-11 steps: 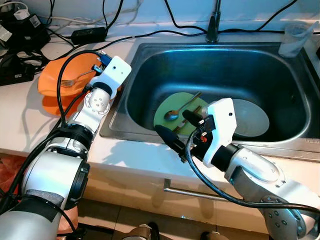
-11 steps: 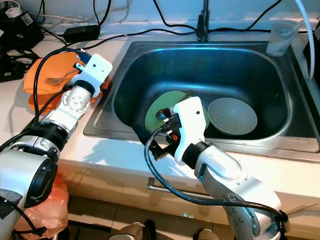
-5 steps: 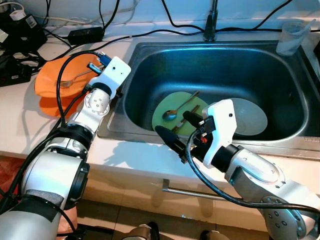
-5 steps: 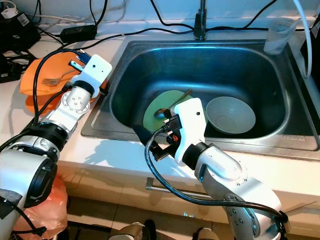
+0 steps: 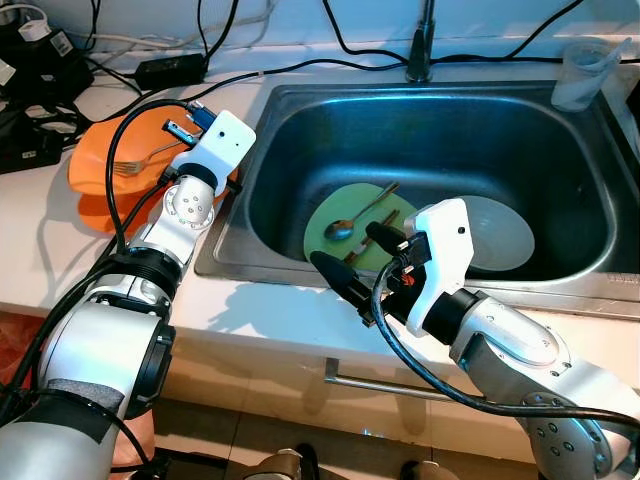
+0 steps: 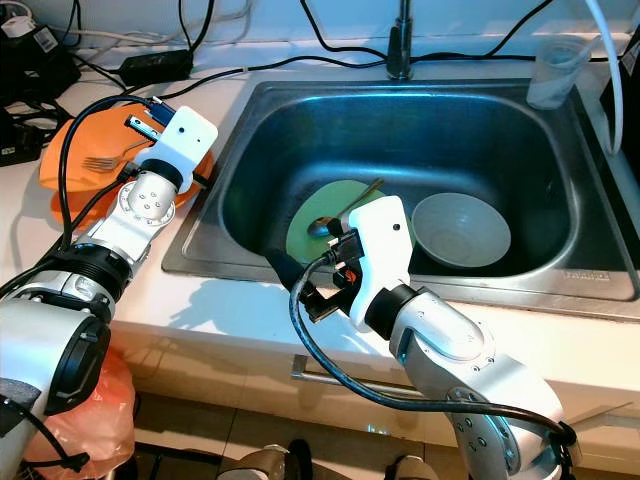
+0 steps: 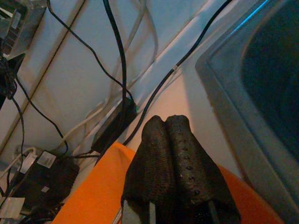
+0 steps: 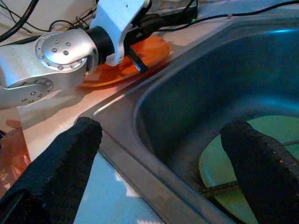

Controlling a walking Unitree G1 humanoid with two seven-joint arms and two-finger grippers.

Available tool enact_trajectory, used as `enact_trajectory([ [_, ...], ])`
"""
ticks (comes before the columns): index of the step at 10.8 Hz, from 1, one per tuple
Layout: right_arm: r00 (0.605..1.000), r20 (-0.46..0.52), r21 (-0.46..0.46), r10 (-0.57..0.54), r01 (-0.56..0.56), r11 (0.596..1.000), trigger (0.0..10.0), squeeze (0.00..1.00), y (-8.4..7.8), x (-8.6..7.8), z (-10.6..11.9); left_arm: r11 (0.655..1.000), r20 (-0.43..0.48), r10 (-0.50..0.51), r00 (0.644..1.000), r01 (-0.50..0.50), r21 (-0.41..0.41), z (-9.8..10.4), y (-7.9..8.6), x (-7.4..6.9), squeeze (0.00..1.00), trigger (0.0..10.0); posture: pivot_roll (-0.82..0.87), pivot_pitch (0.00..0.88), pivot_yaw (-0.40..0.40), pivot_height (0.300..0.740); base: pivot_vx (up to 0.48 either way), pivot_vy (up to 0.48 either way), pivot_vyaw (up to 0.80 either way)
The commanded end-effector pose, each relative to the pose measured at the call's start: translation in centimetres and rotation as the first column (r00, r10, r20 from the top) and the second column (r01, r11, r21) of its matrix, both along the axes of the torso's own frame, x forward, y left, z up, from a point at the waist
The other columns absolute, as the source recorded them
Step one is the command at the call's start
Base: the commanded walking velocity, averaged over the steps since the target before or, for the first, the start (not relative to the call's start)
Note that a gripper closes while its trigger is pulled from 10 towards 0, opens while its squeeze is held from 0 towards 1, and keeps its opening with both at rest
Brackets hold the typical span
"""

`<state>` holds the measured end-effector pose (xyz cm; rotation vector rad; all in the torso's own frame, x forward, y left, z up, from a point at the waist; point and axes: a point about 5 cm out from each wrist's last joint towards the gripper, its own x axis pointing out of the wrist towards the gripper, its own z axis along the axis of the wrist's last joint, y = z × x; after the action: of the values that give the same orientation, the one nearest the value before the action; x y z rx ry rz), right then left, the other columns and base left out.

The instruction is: Kitchen organization

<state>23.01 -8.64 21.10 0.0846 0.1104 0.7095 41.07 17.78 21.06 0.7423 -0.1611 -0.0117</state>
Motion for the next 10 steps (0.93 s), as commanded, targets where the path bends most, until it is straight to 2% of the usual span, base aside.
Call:
enact_trajectory([
  [1,1.0,-0.002,0.005,0.021,-0.021,1.0,10.0,0.0,0.3,-0.2,0.1,1.0,0.017,0.016,1.0,-0.017,0.02,0.4,0.6,0.0,0.01,4.3,-0.06,0.149,0.153,0.74,0.0,0.0,0.0],
  [2,1.0,-0.001,0.003,0.022,-0.022,1.0,10.0,0.0,0.3,-0.1,0.1,1.0,0.025,0.009,1.0,-0.009,-0.004,0.6,0.5,0.0,1.0,10.0,-0.06,0.14,0.15,0.74,0.0,0.0,0.0],
  [3,1.0,0.002,-0.001,0.024,-0.024,1.0,10.0,0.0,0.2,0.0,0.1,0.999,0.034,0.006,0.999,-0.005,-0.037,0.8,0.5,0.0,1.0,10.0,-0.06,0.139,0.15,0.74,0.0,0.0,0.0],
  [7,1.0,0.006,0.0,0.029,-0.029,1.0,10.0,0.0,0.3,0.2,0.1,0.998,0.033,-0.008,0.999,0.01,-0.057,0.3,0.2,-0.1,1.0,10.0,-0.05,0.129,0.149,0.74,0.0,0.0,0.0],
  [10,1.0,0.008,-0.001,0.03,-0.03,1.0,10.0,0.0,0.3,0.2,0.2,0.997,0.028,0.083,0.996,-0.083,-0.009,-0.1,1.7,-0.2,1.0,10.0,-0.05,0.129,0.151,0.74,0.0,0.0,0.0],
])
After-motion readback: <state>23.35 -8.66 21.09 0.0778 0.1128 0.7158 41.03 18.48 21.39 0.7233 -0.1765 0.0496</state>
